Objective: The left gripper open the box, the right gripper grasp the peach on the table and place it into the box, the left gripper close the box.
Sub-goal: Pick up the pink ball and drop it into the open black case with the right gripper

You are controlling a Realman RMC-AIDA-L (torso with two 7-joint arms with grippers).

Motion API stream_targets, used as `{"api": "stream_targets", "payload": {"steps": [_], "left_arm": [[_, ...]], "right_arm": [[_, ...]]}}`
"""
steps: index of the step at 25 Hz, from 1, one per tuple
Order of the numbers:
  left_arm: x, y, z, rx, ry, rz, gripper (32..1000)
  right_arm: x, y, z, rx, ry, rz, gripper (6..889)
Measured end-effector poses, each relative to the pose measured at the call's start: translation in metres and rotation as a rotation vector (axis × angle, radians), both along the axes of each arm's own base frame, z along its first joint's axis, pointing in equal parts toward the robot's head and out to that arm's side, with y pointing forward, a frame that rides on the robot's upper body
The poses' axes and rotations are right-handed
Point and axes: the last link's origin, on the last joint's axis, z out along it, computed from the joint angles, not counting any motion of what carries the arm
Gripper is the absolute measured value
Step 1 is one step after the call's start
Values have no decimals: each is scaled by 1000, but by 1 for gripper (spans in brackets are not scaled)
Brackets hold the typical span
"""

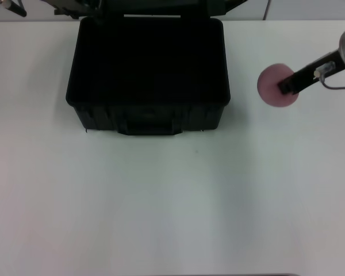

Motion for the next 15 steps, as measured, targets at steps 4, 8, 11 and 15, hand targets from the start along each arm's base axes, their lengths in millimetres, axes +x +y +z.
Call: {"api": "stream_targets", "payload": {"steps": [4, 8, 11, 15], "left_arm": [[0, 0, 0, 0, 2, 0, 391], [0, 0, 0, 1, 2, 0, 391], [0, 0, 0, 1, 2, 0, 391], [0, 0, 0, 1, 2, 0, 391]], "right_arm": [[-12, -1, 5, 1, 14, 31, 40], [-21, -1, 7, 6, 29, 63, 40], [-28, 0, 8, 6, 50, 89, 40], [-34, 0, 7, 4, 69, 113, 40]]}}
